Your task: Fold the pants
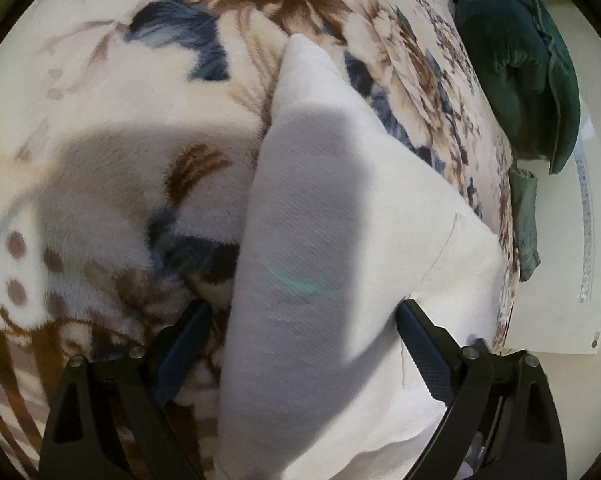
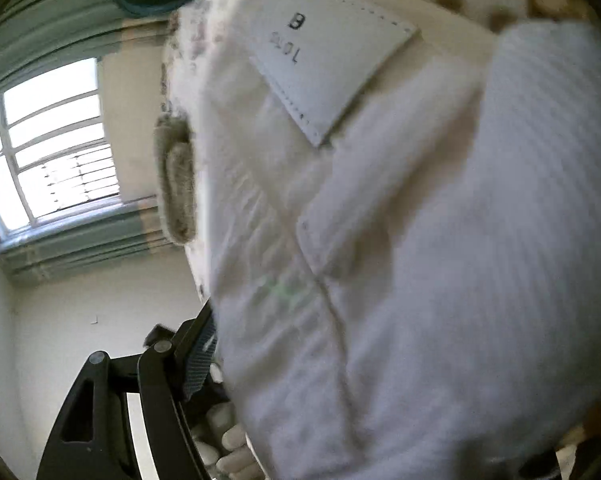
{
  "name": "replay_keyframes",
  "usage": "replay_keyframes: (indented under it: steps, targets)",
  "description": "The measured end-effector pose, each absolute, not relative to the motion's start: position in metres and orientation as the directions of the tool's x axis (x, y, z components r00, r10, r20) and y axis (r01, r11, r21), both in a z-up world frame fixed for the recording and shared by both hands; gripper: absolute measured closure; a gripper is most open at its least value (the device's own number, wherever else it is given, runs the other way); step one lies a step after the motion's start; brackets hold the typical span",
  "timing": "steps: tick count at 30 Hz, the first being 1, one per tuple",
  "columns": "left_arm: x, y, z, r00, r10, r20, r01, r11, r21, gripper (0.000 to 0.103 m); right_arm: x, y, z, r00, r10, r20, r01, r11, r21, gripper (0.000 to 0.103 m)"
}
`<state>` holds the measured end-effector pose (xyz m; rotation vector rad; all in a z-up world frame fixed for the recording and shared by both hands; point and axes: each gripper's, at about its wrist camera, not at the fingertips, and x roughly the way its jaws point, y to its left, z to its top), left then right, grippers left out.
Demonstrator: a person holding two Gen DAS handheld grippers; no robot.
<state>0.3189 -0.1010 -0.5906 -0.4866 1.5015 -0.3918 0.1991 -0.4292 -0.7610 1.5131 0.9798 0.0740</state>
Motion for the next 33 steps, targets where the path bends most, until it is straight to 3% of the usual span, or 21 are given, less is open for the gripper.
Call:
replay_keyframes:
  steps: [2, 3, 4, 5, 7, 12, 17, 22, 28, 33]
  targets:
    - [0.317, -0.102, -0.585, 0.072, -0.537, -0.841, -0.047, 0.84, -0.54, 0.011, 0.197, -0.43, -0.762, 0.637, 0.591, -0.495, 0.524, 0.139, 0.84, 0.048]
    - [0.316, -0.103, -0.582, 0.086, -0.542, -0.836, -0.035, 0.837, -0.546, 0.035, 0.196, -0.429, -0.758, 0.638, 0.585, -0.501, 0.52, 0.154, 0.84, 0.05]
    - [0.315, -0.105, -0.578, 0.093, -0.538, -0.838, -0.016, 0.841, -0.541, 0.048, 0.196, -0.428, -0.752, 0.635, 0.58, -0.511, 0.514, 0.177, 0.839, 0.052]
    - [0.314, -0.106, -0.574, 0.105, -0.53, -0.842, -0.005, 0.846, -0.533, 0.051, 0.195, -0.427, -0.746, 0.629, 0.577, -0.522, 0.512, 0.198, 0.836, 0.054]
    - [0.31, -0.106, -0.563, 0.134, -0.539, -0.832, 0.009, 0.84, -0.543, 0.07, 0.197, -0.425, -0.735, 0.627, 0.568, -0.533, 0.503, 0.228, 0.834, 0.056]
    - [0.306, -0.106, -0.532, 0.177, -0.545, -0.82, 0.02, 0.835, -0.55, 0.078, 0.225, -0.424, -0.708, 0.625, 0.57, -0.533, 0.474, 0.265, 0.84, 0.058]
    - [0.308, -0.101, -0.486, 0.216, -0.55, -0.807, 0.005, 0.827, -0.563, 0.078, 0.232, -0.431, -0.672, 0.608, 0.603, -0.516, 0.431, 0.295, 0.853, 0.059]
    - [0.328, -0.092, -0.432, 0.259, -0.547, -0.796, 0.002, 0.825, -0.565, 0.078, 0.257, -0.433, -0.603, 0.603, 0.626, -0.494, 0.382, 0.317, 0.868, 0.059]
    - [0.4, -0.073, -0.379, 0.332, -0.539, -0.774, 0.001, 0.821, -0.571, 0.078, 0.341, -0.416, -0.541, 0.616, 0.644, -0.454, 0.307, 0.335, 0.891, 0.059]
    - [0.511, -0.038, -0.355, 0.392, -0.542, -0.744, 0.046, 0.819, -0.572, 0.078, 0.448, -0.387, -0.517, 0.645, 0.637, -0.421, 0.254, 0.341, 0.905, 0.059]
